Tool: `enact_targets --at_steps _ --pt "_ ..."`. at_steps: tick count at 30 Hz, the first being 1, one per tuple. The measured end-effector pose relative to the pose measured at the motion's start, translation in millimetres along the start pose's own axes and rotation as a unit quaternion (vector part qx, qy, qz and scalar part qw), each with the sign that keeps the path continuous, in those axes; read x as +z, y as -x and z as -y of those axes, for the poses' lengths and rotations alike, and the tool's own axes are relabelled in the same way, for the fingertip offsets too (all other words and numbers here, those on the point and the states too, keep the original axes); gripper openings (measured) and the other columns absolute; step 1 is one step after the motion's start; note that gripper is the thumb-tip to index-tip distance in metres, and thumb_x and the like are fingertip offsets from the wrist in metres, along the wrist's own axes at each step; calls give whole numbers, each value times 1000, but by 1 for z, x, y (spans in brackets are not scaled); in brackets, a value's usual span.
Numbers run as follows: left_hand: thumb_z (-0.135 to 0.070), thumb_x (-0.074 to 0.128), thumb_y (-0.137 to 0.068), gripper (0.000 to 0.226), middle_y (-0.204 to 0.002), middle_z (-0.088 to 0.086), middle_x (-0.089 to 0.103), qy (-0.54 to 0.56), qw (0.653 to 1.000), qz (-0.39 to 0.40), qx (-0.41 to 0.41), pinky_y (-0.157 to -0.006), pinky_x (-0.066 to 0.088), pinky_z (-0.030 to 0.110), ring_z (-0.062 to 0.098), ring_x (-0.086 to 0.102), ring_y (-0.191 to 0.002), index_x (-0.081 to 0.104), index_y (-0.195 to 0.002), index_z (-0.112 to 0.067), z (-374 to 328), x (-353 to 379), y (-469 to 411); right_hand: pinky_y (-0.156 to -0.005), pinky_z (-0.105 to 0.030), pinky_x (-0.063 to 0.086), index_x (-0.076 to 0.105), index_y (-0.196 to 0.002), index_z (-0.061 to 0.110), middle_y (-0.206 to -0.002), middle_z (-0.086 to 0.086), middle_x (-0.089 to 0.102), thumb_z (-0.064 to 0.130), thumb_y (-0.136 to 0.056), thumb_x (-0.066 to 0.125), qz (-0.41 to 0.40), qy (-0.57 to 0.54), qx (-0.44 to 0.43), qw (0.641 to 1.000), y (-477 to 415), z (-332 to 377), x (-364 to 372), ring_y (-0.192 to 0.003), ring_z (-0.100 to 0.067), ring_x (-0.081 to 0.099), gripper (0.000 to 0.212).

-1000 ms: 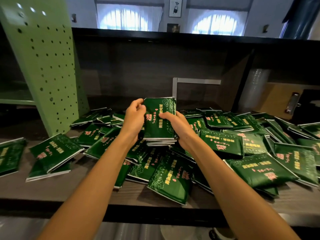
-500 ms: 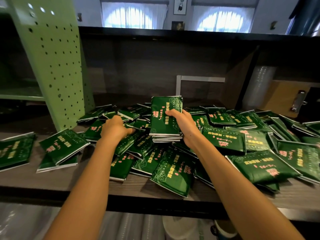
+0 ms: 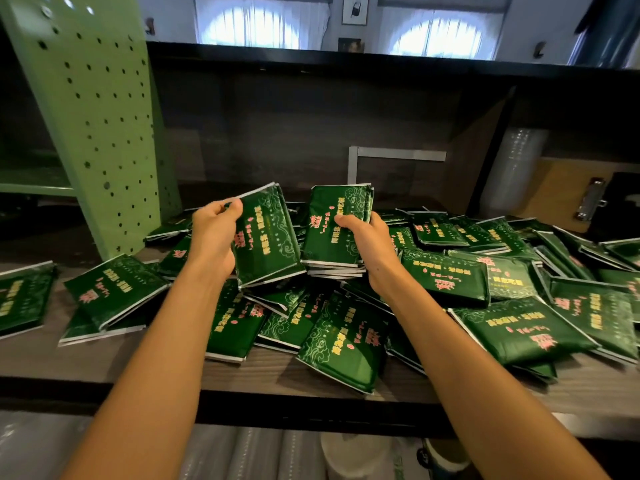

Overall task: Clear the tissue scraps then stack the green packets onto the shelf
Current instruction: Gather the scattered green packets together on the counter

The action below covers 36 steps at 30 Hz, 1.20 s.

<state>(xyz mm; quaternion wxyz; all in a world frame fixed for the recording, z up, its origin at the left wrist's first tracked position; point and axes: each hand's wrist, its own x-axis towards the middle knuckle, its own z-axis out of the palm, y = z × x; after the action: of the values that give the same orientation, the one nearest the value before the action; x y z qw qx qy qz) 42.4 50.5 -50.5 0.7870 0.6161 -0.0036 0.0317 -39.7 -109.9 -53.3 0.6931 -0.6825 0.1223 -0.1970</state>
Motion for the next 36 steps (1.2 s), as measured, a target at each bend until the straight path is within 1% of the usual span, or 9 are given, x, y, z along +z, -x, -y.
enact_targets --at_steps 8,14,19,22,24,27,31,33,36 --pt "-12 47 -97 15 -85 1 65 53 997 57 16 -62 51 25 10 62 -76 60 -96 -18 -4 6 4 -89 -32 33 49 -117 17 -114 8 55 24 -87 61 -7 -5 -4 1000 -8 -3 -8 -109 -15 48 33" --pt "-12 51 -96 18 -86 2 64 102 994 20 17 -69 54 27 10 62 -76 58 -113 -11 -4 6 2 -92 -30 32 44 -129 15 -125 7 50 23 -87 61 -10 -27 -12 1000 -10 -3 -10 -108 -11 50 46" --pt "-12 50 -96 20 -82 -1 62 92 995 29 36 -58 53 20 6 60 -69 57 -114 -11 -3 14 7 -108 -38 26 19 -149 16 -152 2 29 25 -89 60 16 -39 -4 999 -9 1 -14 -139 -20 28 73" --pt "-7 50 -95 22 -88 2 62 61 994 66 64 -59 54 19 6 61 -69 54 -116 -12 1 32 22 -107 -31 28 30 -144 13 -138 7 43 24 -90 58 59 -16 -1 998 -8 -2 -5 -128 -15 40 62" --pt "-4 50 -94 25 -99 5 61 40 991 68 104 -58 54 17 6 62 -71 50 -116 -16 3 42 28 -109 -41 35 39 -140 14 -138 1 50 33 -87 58 65 -6 -3 998 -3 -1 5 -126 -20 48 60" --pt "-5 51 -92 28 -113 9 57 -4 986 34 161 -76 57 29 13 63 -85 47 -114 -22 8 48 31 -112 -42 30 33 -145 18 -149 -1 36 59 -73 53 86 -1 8 996 0 -1 9 -134 -20 38 85" --pt "-7 51 -92 27 -108 -1 56 -46 973 16 225 -88 52 36 16 59 -97 47 -116 -19 13 50 32 -113 -38 20 22 -149 24 -154 4 23 63 -81 53 111 19 -3 994 4 0 10 -141 -16 23 85" --pt "-7 49 -94 26 -101 -6 55 -40 972 19 232 -86 52 31 10 58 -92 45 -118 -16 14 52 32 -112 -45 31 30 -145 21 -147 -2 41 57 -65 71 124 49 20 991 4 -2 9 -132 -23 41 97" --pt "-5 39 -98 21 -101 0 58 35 980 37 194 -81 54 24 6 59 -89 39 -116 -16 9 52 33 -100 -46 46 49 -127 16 -118 -4 64 32 -71 73 133 46 28 990 0 -4 7 -107 -22 62 64"
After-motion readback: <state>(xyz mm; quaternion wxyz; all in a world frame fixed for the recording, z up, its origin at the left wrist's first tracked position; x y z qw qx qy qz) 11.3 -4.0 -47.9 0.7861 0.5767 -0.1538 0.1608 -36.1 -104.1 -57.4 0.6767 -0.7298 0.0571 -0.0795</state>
